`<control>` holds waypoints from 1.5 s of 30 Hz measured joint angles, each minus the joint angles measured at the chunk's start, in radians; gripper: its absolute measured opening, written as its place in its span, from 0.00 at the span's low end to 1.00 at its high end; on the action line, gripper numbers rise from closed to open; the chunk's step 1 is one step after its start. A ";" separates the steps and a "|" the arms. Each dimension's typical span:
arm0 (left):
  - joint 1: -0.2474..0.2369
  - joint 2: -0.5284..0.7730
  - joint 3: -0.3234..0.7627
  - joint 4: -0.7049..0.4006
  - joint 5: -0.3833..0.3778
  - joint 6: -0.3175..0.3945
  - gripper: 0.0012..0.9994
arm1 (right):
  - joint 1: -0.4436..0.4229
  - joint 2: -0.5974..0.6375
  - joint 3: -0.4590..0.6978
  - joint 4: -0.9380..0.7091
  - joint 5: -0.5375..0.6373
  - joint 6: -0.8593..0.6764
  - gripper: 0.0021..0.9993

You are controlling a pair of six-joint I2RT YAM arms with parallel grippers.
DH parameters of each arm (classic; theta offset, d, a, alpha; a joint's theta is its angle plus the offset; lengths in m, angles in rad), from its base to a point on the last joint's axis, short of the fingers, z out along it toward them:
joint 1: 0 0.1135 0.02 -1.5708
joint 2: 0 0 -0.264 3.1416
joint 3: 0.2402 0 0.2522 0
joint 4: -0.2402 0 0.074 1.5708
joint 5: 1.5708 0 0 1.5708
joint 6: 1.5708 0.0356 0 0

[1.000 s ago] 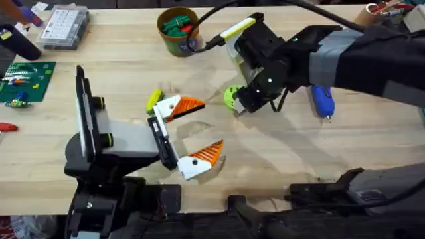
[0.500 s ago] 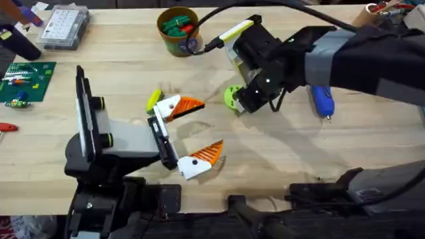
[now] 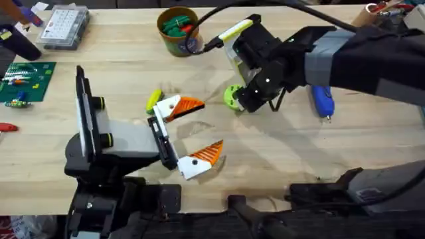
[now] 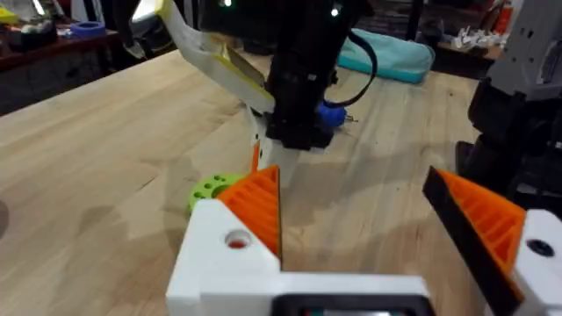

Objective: Pick up the gripper from the table and insert it into the empty holder that is missing its gripper. Then pick up a screw, insert it into the mounting hole, and use the screwdriver to tighten it. Finally, clean up the table by picking up the vegetable and placing it into the bucket.

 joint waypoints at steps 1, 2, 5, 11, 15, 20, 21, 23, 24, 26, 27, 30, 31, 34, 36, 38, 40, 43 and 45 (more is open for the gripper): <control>0.000 0.000 0.000 0.000 0.000 0.000 0.99 | 0.000 0.000 0.000 0.002 0.000 -0.001 0.01; 0.000 0.000 0.000 0.000 0.000 0.000 0.99 | 0.000 0.000 0.000 0.002 0.000 -0.003 0.01; 0.000 0.000 0.000 0.000 0.000 0.000 0.99 | 0.000 0.000 0.004 -0.003 0.000 -0.003 0.01; 0.000 0.000 0.000 0.000 0.000 0.000 0.99 | 0.000 -0.004 0.098 -0.099 0.000 -0.003 0.01; 0.000 0.000 0.000 0.000 0.000 -0.001 0.99 | 0.000 -0.018 0.287 -0.292 0.000 -0.011 0.01; 0.000 0.000 0.000 0.000 0.000 -0.002 0.99 | 0.010 -0.027 0.500 -0.450 0.000 -0.026 0.01; 0.000 0.000 0.000 0.000 0.000 -0.002 0.99 | 0.012 -0.028 0.524 -0.469 0.000 -0.026 0.01; 0.000 0.000 0.000 0.000 0.000 -0.002 0.99 | 0.042 -0.029 0.649 -0.537 0.000 -0.035 0.01; 0.000 0.000 0.000 0.000 0.000 -0.002 0.99 | 0.053 -0.029 0.670 -0.545 0.000 -0.040 0.01; 0.000 0.000 0.000 0.000 0.000 -0.002 0.99 | 0.079 -0.029 0.709 -0.556 0.000 -0.049 0.01; 0.000 0.000 0.000 0.000 0.000 -0.002 0.99 | 0.094 -0.029 0.728 -0.559 0.000 -0.052 0.01; 0.000 0.000 0.000 0.000 0.000 -0.002 0.99 | 0.149 -0.029 0.780 -0.561 -0.001 -0.057 0.01; 0.000 0.000 0.000 0.000 0.000 -0.002 0.99 | 0.167 -0.029 0.796 -0.562 -0.001 -0.058 0.01; 0.000 0.000 0.000 0.000 0.000 -0.002 0.99 | 0.214 -0.029 0.847 -0.569 -0.004 -0.054 0.01; 0.000 0.000 0.000 0.000 0.000 -0.002 0.99 | 0.232 -0.022 0.889 -0.580 -0.005 -0.050 0.01; 0.000 0.000 0.000 0.000 0.000 -0.002 0.99 | 0.245 -0.009 0.927 -0.582 -0.005 -0.047 0.01; 0.000 0.000 0.000 0.000 0.000 -0.002 0.99 | 0.265 0.044 0.988 -0.598 -0.023 -0.047 0.01; 0.000 0.000 0.000 0.000 0.000 -0.002 0.99 | 0.312 0.134 1.028 -0.602 -0.044 -0.067 0.01; 0.000 0.000 0.000 0.000 0.000 -0.002 0.99 | 0.358 0.152 1.028 -0.618 -0.050 -0.122 0.01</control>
